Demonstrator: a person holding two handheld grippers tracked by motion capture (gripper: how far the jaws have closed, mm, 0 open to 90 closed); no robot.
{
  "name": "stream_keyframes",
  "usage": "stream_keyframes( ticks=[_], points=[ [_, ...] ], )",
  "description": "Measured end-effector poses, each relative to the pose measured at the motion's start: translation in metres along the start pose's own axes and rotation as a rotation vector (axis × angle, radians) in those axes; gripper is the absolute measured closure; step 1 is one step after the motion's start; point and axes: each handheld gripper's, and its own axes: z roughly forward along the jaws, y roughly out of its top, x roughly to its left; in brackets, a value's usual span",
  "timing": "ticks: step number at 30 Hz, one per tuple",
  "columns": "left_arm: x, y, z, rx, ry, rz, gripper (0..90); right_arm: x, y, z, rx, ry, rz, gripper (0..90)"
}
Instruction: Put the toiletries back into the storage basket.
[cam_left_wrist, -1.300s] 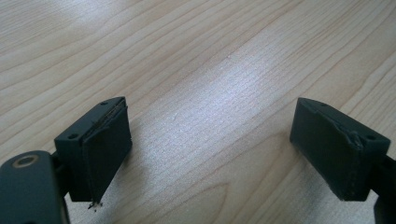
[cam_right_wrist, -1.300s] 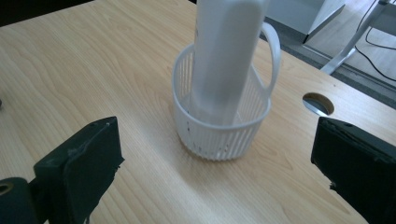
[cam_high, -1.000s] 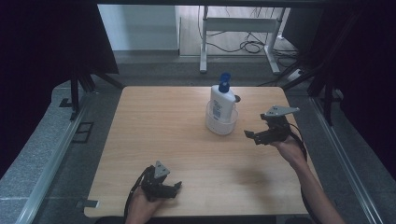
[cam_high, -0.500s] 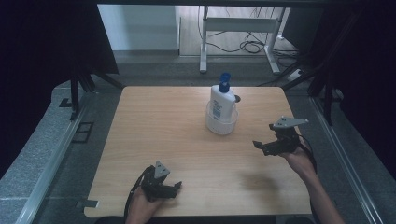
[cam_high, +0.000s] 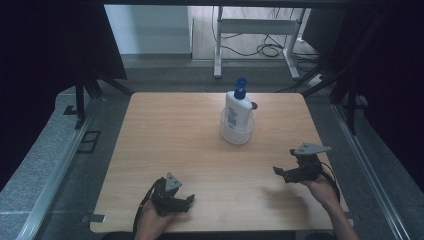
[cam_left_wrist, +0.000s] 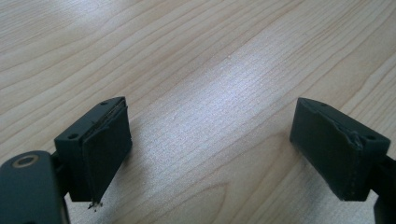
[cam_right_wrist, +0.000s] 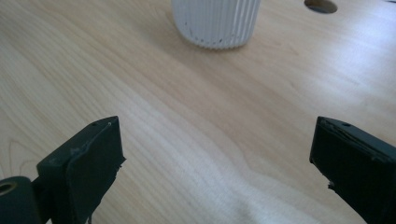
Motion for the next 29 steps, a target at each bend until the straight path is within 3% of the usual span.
stream_keyframes(
  ticks=[7, 15, 22, 29],
  points=[
    [-0.001, 0.000, 0.000, -0.002, 0.004, -0.006, 12.0, 0.009, -0.021, 0.006, 0.005, 0.002, -0.008, 2.7],
    [-0.001, 0.000, 0.000, -0.002, 0.005, -0.005, 12.0, 0.017, -0.046, 0.016, 0.050, 0.009, -0.012, 2.9],
    [-0.001, 0.000, 0.000, -0.002, 0.004, -0.007, 12.0, 0.017, -0.057, 0.022, 0.094, 0.028, 0.010, 3.2],
    [-0.001, 0.000, 0.000, -0.002, 0.005, -0.007, 11.9, 0.019, -0.057, 0.023, 0.112, 0.024, 0.000, 2.8]
  ],
)
